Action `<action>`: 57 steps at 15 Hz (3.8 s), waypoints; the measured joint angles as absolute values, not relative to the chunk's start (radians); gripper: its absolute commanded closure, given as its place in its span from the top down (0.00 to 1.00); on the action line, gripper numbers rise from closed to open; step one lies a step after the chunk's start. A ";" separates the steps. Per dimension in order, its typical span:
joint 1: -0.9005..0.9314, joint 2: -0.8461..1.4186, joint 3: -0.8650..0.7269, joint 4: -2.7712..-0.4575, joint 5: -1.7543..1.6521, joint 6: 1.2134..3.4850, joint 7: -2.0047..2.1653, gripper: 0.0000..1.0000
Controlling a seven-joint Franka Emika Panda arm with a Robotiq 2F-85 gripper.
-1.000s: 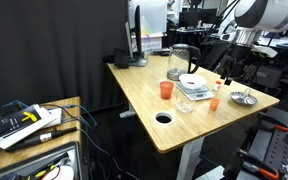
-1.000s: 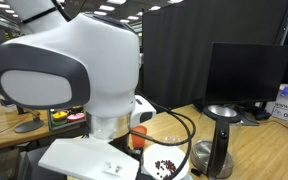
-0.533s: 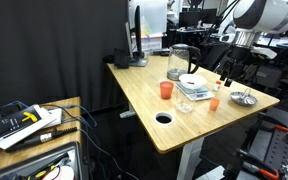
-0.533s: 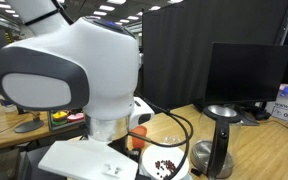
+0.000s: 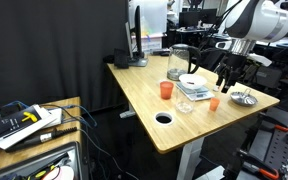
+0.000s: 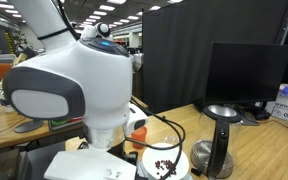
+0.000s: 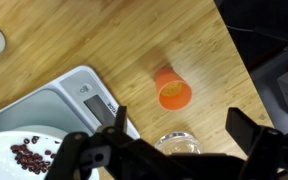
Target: Pour the things in the small orange cup into the glass bowl
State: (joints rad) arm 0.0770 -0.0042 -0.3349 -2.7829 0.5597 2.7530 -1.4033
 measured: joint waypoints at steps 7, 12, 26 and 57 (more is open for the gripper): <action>0.110 0.118 -0.306 -2.789 0.854 2.758 -1.615 1.00; 0.110 0.181 -0.306 -2.786 0.977 2.773 -1.716 1.00; 0.111 0.191 -0.306 -2.749 0.975 2.773 -1.701 1.00; 0.097 0.264 -0.292 -2.678 0.996 2.717 -1.712 0.34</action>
